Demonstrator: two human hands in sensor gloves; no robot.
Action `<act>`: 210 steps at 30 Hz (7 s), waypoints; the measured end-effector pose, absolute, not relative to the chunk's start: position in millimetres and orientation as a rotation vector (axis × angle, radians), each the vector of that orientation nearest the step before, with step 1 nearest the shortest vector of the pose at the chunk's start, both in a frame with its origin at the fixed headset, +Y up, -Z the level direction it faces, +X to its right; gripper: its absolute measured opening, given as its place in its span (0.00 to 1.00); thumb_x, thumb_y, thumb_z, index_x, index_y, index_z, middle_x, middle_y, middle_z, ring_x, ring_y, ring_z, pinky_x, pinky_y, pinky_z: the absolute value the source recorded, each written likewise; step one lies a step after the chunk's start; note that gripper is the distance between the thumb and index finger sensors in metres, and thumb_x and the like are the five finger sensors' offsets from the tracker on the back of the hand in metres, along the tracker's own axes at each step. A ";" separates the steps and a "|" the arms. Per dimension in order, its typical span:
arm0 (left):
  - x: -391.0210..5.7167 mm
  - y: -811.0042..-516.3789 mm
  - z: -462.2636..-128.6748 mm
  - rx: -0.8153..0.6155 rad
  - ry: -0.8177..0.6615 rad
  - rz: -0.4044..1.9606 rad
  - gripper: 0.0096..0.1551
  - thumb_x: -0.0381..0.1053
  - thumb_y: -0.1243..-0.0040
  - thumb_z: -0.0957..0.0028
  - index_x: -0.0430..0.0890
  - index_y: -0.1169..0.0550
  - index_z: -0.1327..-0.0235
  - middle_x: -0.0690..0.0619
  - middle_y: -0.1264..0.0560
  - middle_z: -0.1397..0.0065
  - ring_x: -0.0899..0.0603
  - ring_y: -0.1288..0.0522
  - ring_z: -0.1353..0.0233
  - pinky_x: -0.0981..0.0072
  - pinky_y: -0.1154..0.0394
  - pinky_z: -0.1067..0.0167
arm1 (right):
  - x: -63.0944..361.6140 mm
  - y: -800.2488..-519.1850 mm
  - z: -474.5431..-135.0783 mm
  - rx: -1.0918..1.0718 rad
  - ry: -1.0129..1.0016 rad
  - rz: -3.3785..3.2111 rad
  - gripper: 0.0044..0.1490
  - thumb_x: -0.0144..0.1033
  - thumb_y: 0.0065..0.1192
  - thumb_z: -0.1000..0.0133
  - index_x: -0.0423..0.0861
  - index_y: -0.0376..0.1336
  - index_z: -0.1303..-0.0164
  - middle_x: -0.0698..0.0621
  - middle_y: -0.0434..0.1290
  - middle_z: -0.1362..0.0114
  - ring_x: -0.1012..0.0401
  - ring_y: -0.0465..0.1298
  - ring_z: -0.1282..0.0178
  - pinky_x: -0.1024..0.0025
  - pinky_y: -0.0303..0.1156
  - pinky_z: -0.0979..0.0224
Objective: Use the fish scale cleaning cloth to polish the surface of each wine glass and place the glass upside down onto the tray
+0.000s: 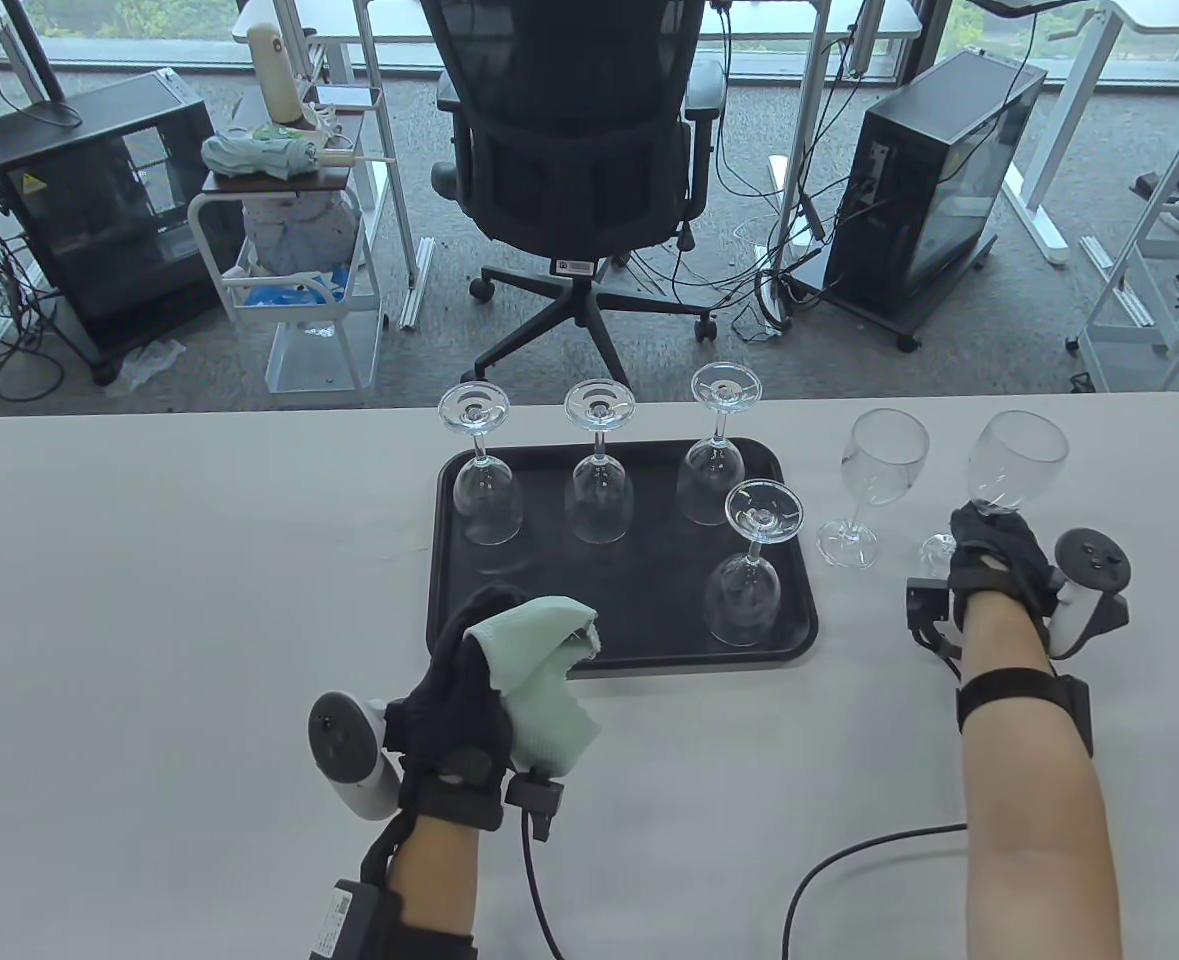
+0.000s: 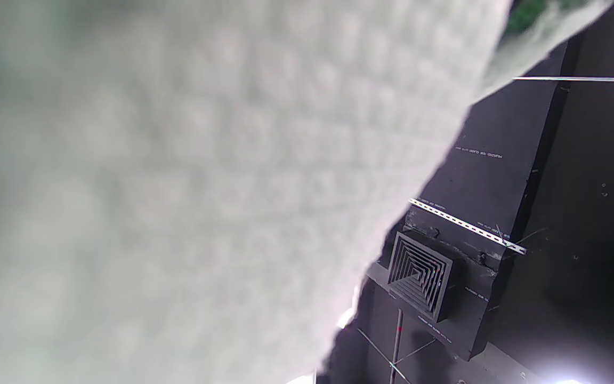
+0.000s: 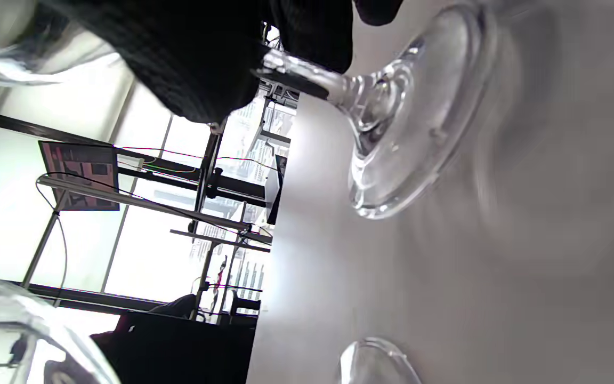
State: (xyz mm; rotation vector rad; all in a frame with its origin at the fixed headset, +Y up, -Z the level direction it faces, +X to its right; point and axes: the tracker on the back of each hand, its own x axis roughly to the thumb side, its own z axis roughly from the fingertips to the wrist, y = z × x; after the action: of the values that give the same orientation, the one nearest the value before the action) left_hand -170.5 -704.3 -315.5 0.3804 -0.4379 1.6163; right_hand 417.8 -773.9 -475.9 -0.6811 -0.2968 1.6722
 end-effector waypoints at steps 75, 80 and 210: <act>-131.2 -701.0 -306.2 0.285 -0.579 1.447 0.37 0.75 0.46 0.43 0.57 0.32 0.27 0.49 0.38 0.19 0.35 0.32 0.25 0.39 0.21 0.46 | 193.8 -686.9 -309.5 0.703 -0.587 1.972 0.48 0.66 0.60 0.44 0.56 0.45 0.21 0.40 0.63 0.27 0.49 0.79 0.54 0.64 0.82 0.59; -135.1 -693.0 -303.2 0.350 -0.596 1.386 0.35 0.73 0.44 0.44 0.57 0.31 0.28 0.49 0.36 0.20 0.35 0.32 0.25 0.39 0.20 0.47 | 191.6 -686.3 -311.2 0.658 -0.427 1.951 0.52 0.69 0.59 0.44 0.52 0.45 0.20 0.37 0.63 0.27 0.46 0.79 0.54 0.59 0.81 0.59; -175.1 -698.3 -309.2 0.434 -0.441 1.596 0.30 0.68 0.52 0.39 0.55 0.28 0.30 0.49 0.32 0.21 0.36 0.29 0.26 0.36 0.23 0.39 | 37.3 -642.4 -378.3 0.315 -0.499 3.087 0.49 0.73 0.61 0.44 0.59 0.48 0.20 0.39 0.52 0.15 0.41 0.71 0.32 0.51 0.76 0.38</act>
State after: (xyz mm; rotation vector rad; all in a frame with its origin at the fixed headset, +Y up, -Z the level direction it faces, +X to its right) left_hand -175.1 -698.3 -309.2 0.4339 -0.4413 1.5958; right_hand 37.3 -642.4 -378.3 0.3152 -0.4986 3.0874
